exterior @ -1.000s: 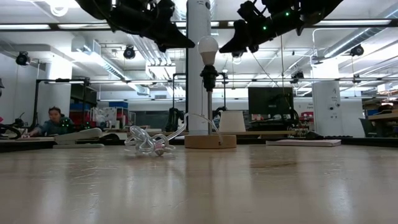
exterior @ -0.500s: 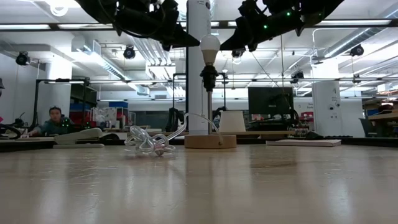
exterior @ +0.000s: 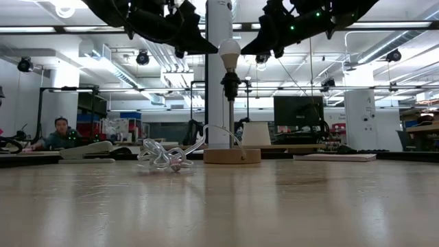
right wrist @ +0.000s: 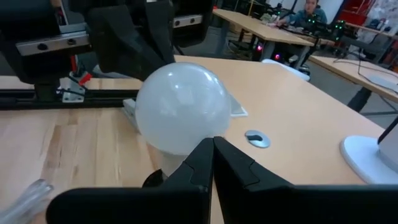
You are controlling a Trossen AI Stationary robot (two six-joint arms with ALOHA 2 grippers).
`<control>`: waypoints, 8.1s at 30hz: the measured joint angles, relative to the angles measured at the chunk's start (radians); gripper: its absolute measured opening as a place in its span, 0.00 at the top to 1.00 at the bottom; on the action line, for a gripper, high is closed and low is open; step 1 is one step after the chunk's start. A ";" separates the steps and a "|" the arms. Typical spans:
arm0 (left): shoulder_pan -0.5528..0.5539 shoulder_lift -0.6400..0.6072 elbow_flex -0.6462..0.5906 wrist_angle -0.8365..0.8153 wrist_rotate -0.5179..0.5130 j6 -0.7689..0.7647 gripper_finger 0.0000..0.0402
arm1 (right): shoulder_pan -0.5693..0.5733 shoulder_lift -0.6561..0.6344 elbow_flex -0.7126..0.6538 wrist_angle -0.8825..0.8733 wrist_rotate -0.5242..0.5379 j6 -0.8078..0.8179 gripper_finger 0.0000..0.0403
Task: Screw lightbulb
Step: Insert the lightbulb on the desk lamp
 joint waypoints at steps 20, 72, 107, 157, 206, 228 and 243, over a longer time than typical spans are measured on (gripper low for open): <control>0.011 0.031 0.000 0.012 0.004 -0.056 1.00 | 0.000 0.003 0.002 -0.025 0.002 0.030 0.98; 0.032 -0.014 0.000 -0.090 0.013 -0.055 1.00 | 0.016 0.002 -0.007 -0.084 0.082 0.030 0.98; 0.029 0.034 0.000 0.029 0.153 -0.086 1.00 | 0.016 0.005 0.005 -0.023 0.056 0.010 0.98; 0.022 0.023 0.002 -0.089 0.288 -0.035 1.00 | 0.001 -0.075 0.045 -1.071 -0.018 0.086 0.98; -0.589 0.402 0.000 -0.150 0.045 -0.361 1.00 | 0.825 0.314 -0.115 -0.407 0.330 0.458 0.77; -0.580 0.402 -0.001 -0.200 -0.130 -0.332 1.00 | 0.660 0.400 0.065 -0.651 0.568 0.381 0.38; -0.488 0.402 0.119 -0.232 -0.121 -0.098 1.00 | 0.423 0.400 0.004 -0.511 0.277 0.456 0.47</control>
